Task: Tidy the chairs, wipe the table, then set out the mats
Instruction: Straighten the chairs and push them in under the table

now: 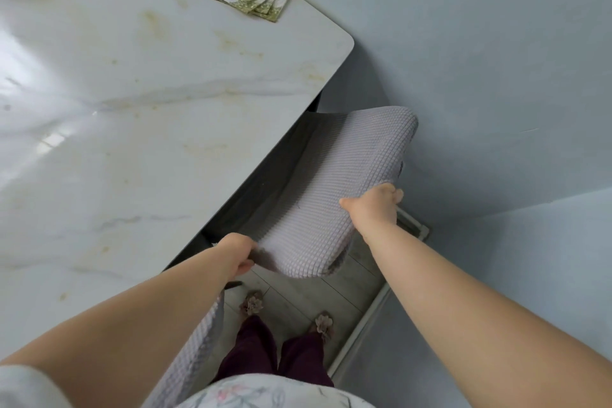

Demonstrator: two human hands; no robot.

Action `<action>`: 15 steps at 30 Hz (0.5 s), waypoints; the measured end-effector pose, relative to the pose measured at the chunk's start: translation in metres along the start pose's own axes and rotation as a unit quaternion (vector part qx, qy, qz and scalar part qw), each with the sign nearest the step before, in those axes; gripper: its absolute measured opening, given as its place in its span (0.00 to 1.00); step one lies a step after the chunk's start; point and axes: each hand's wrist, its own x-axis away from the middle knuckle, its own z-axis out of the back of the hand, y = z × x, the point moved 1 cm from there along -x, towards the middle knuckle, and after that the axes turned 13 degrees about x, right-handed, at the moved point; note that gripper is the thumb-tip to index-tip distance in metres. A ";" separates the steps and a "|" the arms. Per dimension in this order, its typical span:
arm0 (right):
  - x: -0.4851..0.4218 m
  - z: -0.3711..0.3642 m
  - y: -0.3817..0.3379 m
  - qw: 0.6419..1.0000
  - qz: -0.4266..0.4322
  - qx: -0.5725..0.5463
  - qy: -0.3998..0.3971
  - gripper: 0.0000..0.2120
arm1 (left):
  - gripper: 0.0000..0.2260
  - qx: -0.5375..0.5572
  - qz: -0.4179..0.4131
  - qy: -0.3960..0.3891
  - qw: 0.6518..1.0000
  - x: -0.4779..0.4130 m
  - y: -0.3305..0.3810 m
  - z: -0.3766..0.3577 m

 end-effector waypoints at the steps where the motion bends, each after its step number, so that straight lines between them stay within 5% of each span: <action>1: 0.004 0.006 -0.003 0.996 0.026 0.081 0.032 0.48 | 0.04 -0.023 -0.023 -0.009 0.999 0.005 0.007 -0.001; 4: 0.010 0.015 -0.009 0.959 0.135 0.224 0.112 0.49 | 0.10 -0.067 -0.060 -0.046 0.995 0.023 0.025 -0.004; 8: -0.001 0.025 -0.019 0.899 0.276 0.325 0.103 0.32 | 0.07 -0.153 -0.139 -0.083 0.975 0.037 0.035 -0.010; 11: -0.019 0.034 -0.033 0.860 0.345 0.375 0.022 0.23 | 0.17 -0.209 -0.175 -0.123 0.954 0.048 0.037 -0.017; 15: -0.051 0.057 -0.046 0.809 0.390 0.397 -0.188 0.30 | 0.30 -0.269 -0.192 -0.182 0.926 0.062 0.038 -0.045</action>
